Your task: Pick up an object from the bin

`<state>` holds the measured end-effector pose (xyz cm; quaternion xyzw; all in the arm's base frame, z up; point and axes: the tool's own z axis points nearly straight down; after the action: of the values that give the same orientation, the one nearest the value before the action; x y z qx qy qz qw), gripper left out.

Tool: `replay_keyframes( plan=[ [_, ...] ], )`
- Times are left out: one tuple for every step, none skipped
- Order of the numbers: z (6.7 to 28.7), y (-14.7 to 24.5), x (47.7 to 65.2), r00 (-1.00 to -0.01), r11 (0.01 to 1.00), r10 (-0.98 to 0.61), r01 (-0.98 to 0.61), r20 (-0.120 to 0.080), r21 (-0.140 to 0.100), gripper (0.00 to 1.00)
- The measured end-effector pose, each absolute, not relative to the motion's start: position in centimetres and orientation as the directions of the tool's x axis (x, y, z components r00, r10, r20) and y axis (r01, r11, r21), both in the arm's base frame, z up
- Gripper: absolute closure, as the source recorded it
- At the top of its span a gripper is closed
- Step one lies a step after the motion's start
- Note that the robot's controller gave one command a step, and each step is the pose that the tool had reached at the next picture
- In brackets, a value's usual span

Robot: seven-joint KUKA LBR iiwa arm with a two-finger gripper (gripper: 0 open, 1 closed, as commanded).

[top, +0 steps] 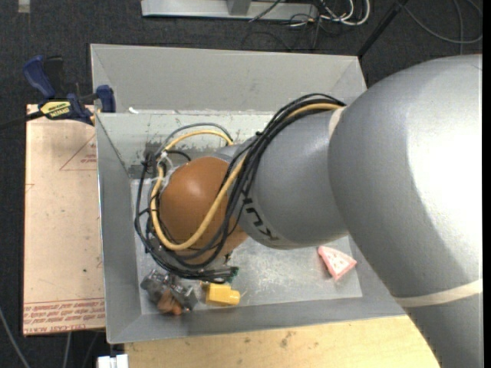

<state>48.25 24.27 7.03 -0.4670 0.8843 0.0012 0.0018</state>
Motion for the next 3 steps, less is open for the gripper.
replay_keyframes(
  plan=[
    [13.1, 24.1, 47.9, -0.568, 0.568, -0.823, -0.823, 0.003, 0.004, 1.0],
    [13.1, 23.9, 51.9, -0.582, 0.582, -0.813, -0.813, -0.014, -0.006, 1.0],
    [14.6, 23.1, 51.4, -0.592, 0.592, -0.806, -0.806, 0.008, 0.008, 1.0]
  ],
)
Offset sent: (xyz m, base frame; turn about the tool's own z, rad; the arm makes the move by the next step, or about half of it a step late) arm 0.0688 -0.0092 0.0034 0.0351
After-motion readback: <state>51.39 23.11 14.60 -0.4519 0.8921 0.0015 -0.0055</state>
